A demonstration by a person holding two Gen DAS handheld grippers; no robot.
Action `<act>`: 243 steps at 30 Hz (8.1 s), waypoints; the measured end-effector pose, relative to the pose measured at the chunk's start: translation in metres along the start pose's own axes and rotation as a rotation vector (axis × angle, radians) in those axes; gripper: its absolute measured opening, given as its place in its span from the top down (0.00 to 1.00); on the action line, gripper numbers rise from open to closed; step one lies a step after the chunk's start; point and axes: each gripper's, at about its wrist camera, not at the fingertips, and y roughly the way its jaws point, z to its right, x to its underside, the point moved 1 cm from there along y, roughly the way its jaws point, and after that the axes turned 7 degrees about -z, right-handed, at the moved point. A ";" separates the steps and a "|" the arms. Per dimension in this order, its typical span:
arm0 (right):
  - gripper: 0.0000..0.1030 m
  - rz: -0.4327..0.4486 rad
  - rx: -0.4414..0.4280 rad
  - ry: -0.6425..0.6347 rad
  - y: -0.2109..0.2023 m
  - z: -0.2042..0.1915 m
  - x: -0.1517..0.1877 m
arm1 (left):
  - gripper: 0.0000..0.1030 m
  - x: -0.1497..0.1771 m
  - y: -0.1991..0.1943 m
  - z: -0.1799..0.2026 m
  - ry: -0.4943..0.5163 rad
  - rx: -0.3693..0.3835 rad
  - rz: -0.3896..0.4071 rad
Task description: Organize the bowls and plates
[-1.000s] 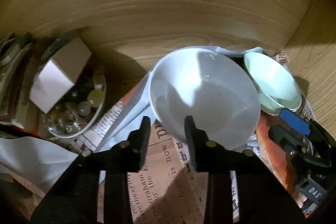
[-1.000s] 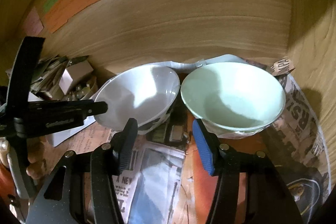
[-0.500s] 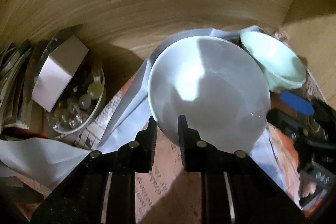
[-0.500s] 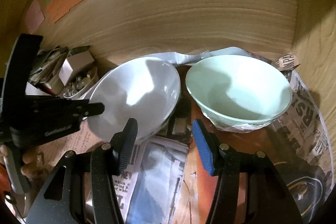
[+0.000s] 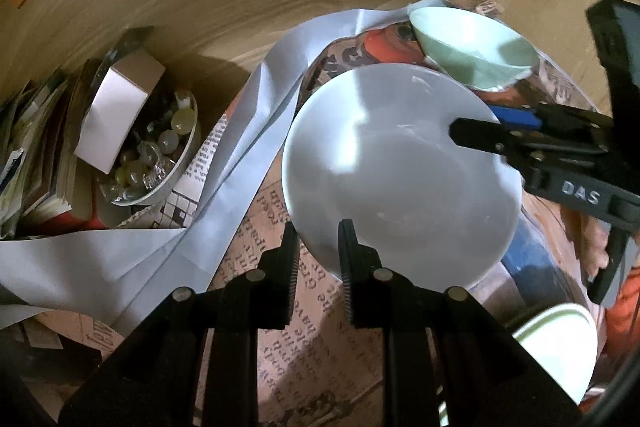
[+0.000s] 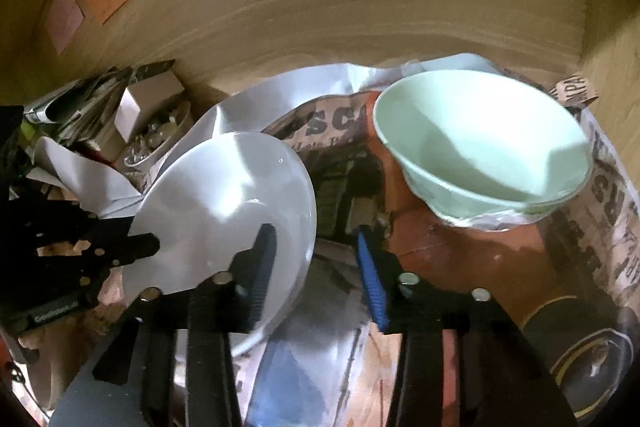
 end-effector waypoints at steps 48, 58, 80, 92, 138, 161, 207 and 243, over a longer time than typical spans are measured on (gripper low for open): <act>0.83 0.217 0.002 -0.136 -0.093 -0.097 0.032 | 0.82 0.075 -0.126 -0.012 -0.120 0.001 0.324; 0.83 0.229 -0.005 -0.176 -0.102 -0.136 0.050 | 0.82 0.117 -0.147 -0.029 -0.173 0.013 0.374; 0.82 0.186 -0.083 -0.257 -0.087 -0.204 0.087 | 0.82 0.209 -0.167 -0.063 -0.292 -0.019 0.388; 0.82 0.108 -0.112 -0.276 -0.066 -0.219 0.105 | 0.82 0.240 -0.159 -0.072 -0.331 -0.033 0.362; 0.77 0.000 -0.005 -0.405 -0.033 -0.239 0.134 | 0.82 0.266 -0.129 -0.072 -0.349 -0.064 0.262; 0.49 0.141 0.008 -0.327 -0.070 -0.209 0.109 | 0.48 0.252 -0.153 -0.064 -0.329 -0.139 0.388; 0.57 0.103 0.276 0.233 -0.038 0.098 -0.015 | 0.15 -0.030 -0.046 0.005 -0.145 0.016 0.159; 0.80 -0.011 0.059 -0.033 -0.031 0.022 0.036 | 0.49 -0.049 0.011 0.017 -0.076 0.034 0.028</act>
